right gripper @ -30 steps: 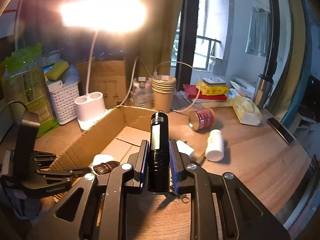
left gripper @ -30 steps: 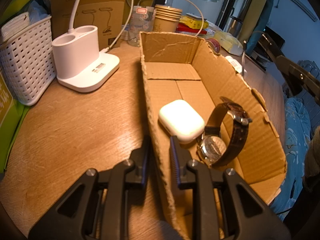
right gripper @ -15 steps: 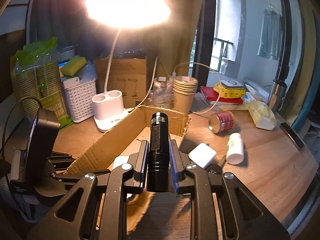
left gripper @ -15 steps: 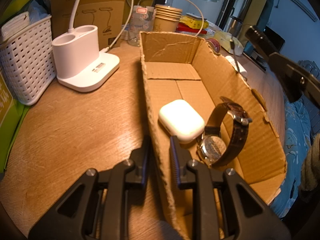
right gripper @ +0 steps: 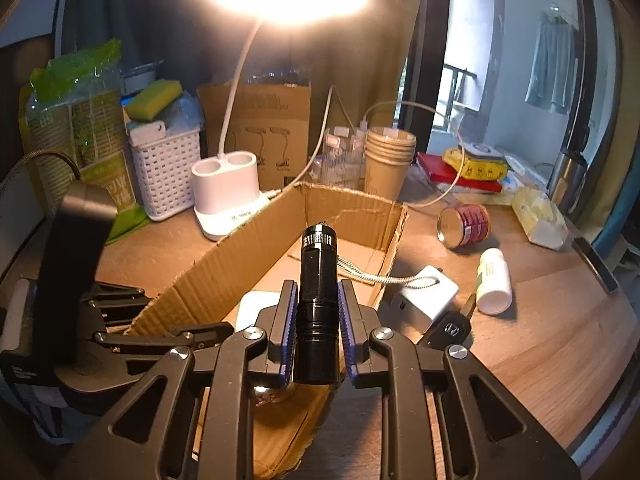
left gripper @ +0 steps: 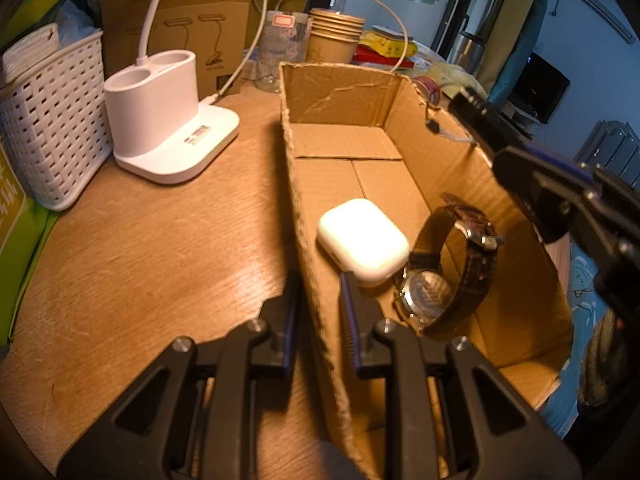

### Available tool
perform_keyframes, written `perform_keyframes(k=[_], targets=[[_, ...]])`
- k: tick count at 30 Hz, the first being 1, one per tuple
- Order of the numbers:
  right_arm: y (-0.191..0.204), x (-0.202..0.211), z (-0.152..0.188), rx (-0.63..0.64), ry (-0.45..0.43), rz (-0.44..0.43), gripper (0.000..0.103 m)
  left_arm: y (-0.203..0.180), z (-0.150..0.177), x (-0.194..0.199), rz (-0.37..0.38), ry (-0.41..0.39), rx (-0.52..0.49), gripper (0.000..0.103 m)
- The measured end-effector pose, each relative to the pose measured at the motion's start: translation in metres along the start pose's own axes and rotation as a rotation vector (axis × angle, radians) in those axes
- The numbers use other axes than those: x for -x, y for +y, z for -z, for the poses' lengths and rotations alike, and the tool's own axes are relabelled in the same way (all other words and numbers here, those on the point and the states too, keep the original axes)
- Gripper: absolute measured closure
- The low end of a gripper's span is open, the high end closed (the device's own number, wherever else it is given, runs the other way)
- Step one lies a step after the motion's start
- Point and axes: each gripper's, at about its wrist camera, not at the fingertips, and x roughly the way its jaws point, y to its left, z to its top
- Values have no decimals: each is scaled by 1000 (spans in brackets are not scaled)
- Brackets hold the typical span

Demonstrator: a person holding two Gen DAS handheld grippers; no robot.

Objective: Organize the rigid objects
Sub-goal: 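Carry the flashlight into the box beside the watch and open the right gripper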

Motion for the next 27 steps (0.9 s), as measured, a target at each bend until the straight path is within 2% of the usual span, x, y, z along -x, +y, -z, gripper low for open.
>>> perform_keyframes(k=[10,14,18,27], targets=[[2,-13,7,20,56,58,82,-1,1,0,-1,0,-1,82],[19,-20,11,135,69,194,82,-3,3,0,-3,-1,-3,82],[32,-30,18,227,96,264,82,-4,4,-1,-3,-1,-3,82],[32,-34,19,240,116,263,82,-4,3,0,-4,-1,-5,82]])
